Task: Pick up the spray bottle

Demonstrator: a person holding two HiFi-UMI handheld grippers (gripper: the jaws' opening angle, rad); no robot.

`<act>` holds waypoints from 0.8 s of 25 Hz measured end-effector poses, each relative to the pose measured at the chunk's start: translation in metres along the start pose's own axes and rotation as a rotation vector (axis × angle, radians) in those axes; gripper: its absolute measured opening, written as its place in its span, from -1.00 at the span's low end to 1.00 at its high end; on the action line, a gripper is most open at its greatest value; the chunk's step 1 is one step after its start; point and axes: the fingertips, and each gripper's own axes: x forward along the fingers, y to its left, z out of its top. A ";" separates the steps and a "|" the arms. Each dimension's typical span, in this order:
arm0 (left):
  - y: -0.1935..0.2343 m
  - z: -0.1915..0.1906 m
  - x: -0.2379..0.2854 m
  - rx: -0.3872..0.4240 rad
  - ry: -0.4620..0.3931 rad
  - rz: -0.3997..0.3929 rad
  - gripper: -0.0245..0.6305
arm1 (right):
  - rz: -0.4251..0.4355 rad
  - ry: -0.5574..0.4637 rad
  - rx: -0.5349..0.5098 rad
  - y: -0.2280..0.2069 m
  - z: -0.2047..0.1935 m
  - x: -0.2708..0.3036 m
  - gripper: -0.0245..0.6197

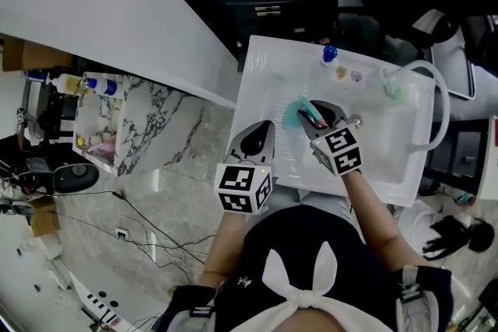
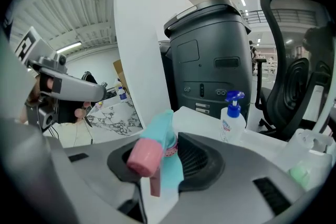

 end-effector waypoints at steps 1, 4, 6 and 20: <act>-0.002 0.000 -0.001 0.001 -0.002 0.002 -0.84 | 0.004 -0.008 -0.005 0.001 0.002 -0.003 -0.48; -0.008 0.000 -0.005 0.001 -0.008 0.009 -0.84 | 0.015 -0.032 -0.022 0.005 0.012 -0.013 -0.48; -0.011 0.001 -0.007 0.000 -0.014 0.013 -0.84 | 0.019 -0.051 -0.039 0.008 0.021 -0.021 -0.48; -0.038 0.005 -0.021 -0.009 -0.060 0.052 -0.84 | 0.058 -0.164 -0.104 0.014 0.053 -0.081 -0.48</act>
